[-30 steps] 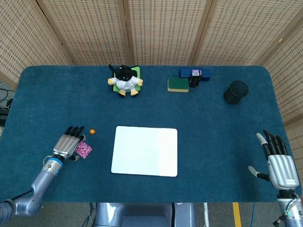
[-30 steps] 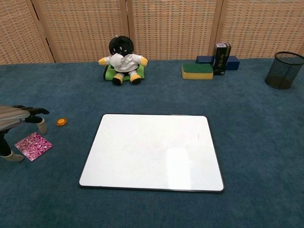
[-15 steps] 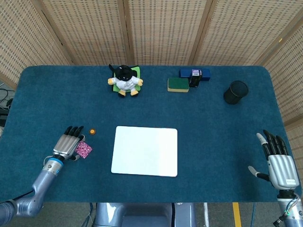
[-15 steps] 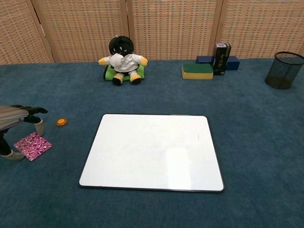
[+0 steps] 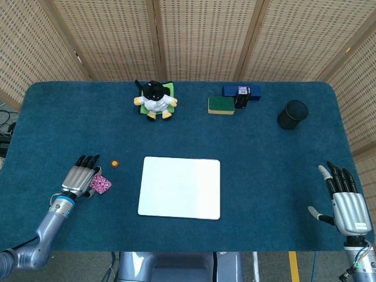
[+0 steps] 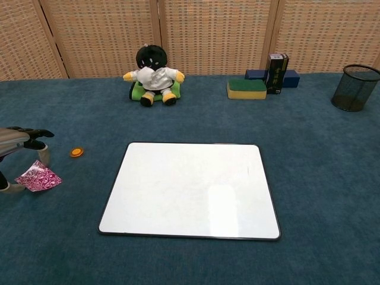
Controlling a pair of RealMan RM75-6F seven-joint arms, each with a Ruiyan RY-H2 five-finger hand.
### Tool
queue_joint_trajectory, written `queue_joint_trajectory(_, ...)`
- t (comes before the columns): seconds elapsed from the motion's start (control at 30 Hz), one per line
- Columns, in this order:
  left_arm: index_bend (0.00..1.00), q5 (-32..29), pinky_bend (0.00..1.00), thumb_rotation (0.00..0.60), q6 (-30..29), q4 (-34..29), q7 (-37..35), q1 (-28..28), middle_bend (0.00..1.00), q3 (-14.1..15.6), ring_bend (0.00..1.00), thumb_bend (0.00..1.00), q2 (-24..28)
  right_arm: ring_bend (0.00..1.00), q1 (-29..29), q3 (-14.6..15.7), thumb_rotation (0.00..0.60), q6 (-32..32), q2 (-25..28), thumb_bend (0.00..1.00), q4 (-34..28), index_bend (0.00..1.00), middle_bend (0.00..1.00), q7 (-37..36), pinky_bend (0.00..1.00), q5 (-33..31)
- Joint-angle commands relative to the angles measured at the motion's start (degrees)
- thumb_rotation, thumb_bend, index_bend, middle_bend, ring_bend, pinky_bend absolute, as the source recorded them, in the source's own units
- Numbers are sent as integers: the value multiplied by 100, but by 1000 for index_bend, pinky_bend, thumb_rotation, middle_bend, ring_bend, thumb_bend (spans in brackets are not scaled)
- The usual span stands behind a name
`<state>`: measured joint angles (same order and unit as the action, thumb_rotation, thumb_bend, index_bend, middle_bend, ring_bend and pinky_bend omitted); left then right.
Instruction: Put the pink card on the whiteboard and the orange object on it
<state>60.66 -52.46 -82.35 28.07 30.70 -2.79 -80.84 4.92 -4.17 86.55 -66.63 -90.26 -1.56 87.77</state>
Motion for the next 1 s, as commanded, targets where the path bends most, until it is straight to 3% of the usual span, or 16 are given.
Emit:
queue_joint_trajectory(0.03, 562, 48, 0, 600, -60, -110, -27, 2, 0, -9, 0, 301, 62, 0, 1, 0, 600, -2, 1, 0, -3, 0, 0, -4, 0, -1)
queue_joint_trajectory(0.4, 563, 35, 0, 600, -350, -934, 93, 96, 0, -215, 0, 299, 474, 0, 2, 4, 600, -14, 12, 0, -12, 0, 0, -31, 0, -4)
queue_joint_trajectory(0.63, 563, -188, 0, 600, -429, -1579, 718, 395, 0, -384, 0, 297, 563, 0, 4, 5, 600, -24, 20, 0, -22, 0, 0, -52, 0, -8)
queue_joint_trajectory(1.0, 561, -1231, 0, 600, -566, -2241, 2241, 1245, 0, -623, 0, 267, -150, 0, 19, 4, 600, -64, 43, 0, -23, 0, 0, -111, 0, -22)
